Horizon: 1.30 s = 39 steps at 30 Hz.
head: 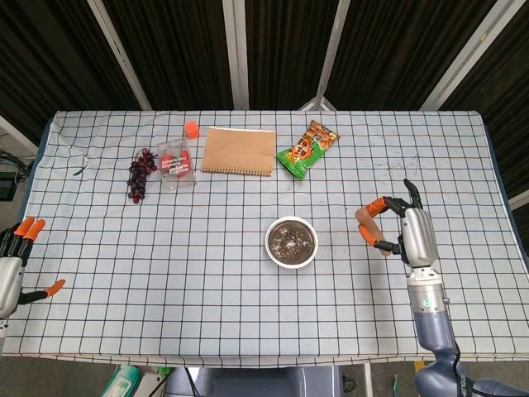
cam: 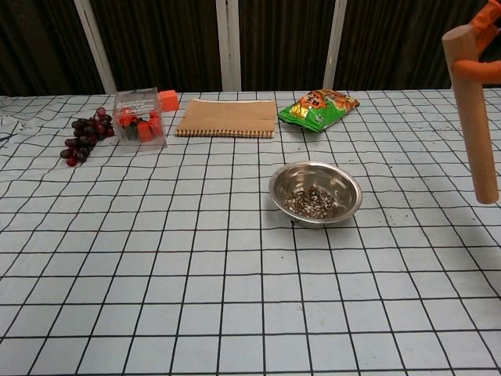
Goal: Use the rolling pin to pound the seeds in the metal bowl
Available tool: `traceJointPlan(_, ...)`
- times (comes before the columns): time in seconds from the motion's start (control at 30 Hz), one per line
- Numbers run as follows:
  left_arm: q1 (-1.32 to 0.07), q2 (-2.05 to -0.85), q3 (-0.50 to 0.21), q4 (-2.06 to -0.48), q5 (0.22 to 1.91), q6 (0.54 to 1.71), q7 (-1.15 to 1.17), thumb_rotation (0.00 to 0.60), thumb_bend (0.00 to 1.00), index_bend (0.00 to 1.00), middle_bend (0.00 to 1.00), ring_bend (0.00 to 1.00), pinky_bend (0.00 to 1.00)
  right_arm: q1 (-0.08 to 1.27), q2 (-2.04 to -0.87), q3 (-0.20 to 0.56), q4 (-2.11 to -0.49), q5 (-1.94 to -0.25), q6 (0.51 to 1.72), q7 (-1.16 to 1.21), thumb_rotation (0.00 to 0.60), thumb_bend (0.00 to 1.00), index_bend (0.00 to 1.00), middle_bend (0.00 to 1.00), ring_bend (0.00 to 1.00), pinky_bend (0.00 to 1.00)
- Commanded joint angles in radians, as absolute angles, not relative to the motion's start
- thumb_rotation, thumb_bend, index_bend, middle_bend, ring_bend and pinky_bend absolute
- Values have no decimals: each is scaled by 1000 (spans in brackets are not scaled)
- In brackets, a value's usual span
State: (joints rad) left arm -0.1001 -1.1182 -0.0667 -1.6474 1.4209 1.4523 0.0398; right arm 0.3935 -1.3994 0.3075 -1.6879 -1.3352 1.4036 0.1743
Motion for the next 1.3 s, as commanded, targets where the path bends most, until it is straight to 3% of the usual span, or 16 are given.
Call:
traceJointPlan(0.03,-100,-1118,-66,-1648,1420,1451,40,600,68,0,0,0,0,397,-1405,343,-1713,-1306,1416,198,600,399,880,651,477,0)
traceJointPlan(0.43,-102,-1114,-67,-1655,1414,1442,28,600,68,0,0,0,0,430,-1594,452,-1737,-1255,1546,269,600,399,880,652,483,0)
traceJointPlan(0.87,-101,-1107,-66,-1663,1411,1438,6,600,67,0,0,0,0,496,-1825,463,-1645,-1251,1577,323,600,401,881,654,485,0)
traceJointPlan(1.3,-106,-1103,-67,-1665,1406,1425,-4,600,68,0,0,0,0,538,-1933,481,-1543,-1261,1564,349,600,403,880,654,485,0)
